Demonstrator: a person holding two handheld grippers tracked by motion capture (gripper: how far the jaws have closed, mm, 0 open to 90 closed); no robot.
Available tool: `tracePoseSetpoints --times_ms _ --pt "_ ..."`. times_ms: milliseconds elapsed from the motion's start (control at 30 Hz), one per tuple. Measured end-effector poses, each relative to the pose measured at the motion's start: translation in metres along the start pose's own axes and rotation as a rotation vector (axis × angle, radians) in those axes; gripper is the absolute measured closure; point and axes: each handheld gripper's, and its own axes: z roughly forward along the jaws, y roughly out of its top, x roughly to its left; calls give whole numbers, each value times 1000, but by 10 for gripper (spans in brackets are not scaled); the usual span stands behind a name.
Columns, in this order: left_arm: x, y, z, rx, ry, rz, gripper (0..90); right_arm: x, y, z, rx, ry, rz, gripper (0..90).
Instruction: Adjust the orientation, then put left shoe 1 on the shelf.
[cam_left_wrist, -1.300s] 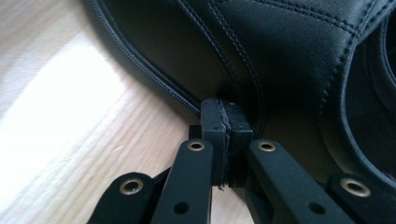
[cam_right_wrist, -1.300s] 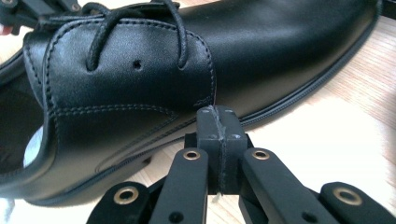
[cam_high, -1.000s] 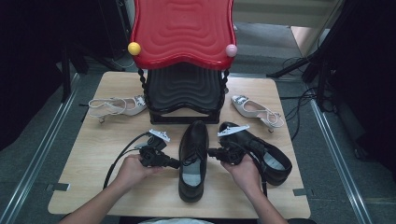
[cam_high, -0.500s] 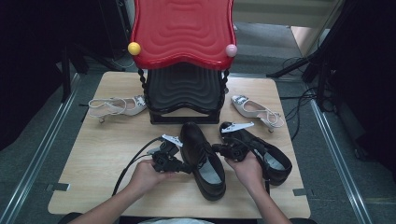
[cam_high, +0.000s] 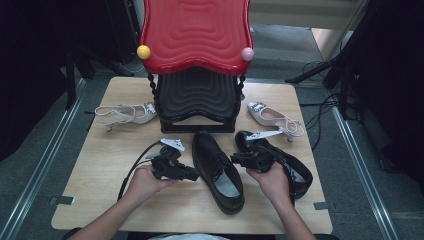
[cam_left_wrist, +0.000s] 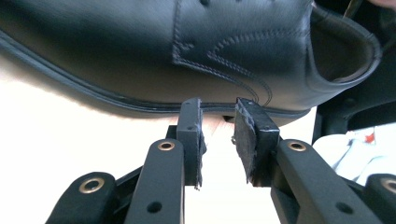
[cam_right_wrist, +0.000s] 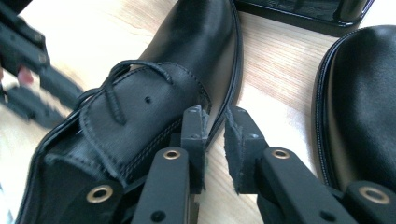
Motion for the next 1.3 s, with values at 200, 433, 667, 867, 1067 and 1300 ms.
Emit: tracePoseSetpoints --times_ms 200,433,667,867,1067,1300 --pt "1 2 -23 -22 8 3 770 2 -3 -12 6 18 19 740" --pt "2 12 -41 -31 24 10 811 8 -3 -27 20 35 13 707" --pt "2 33 -62 -67 18 30 833 17 -5 -40 24 43 20 671" --pt "1 55 -84 -100 36 48 834 37 -1 -52 40 59 -21 671" --pt "1 74 -97 -107 39 60 841 53 -2 -45 103 81 -39 645" --pt "-2 96 -111 -126 50 87 838 67 -4 -26 169 119 -54 628"
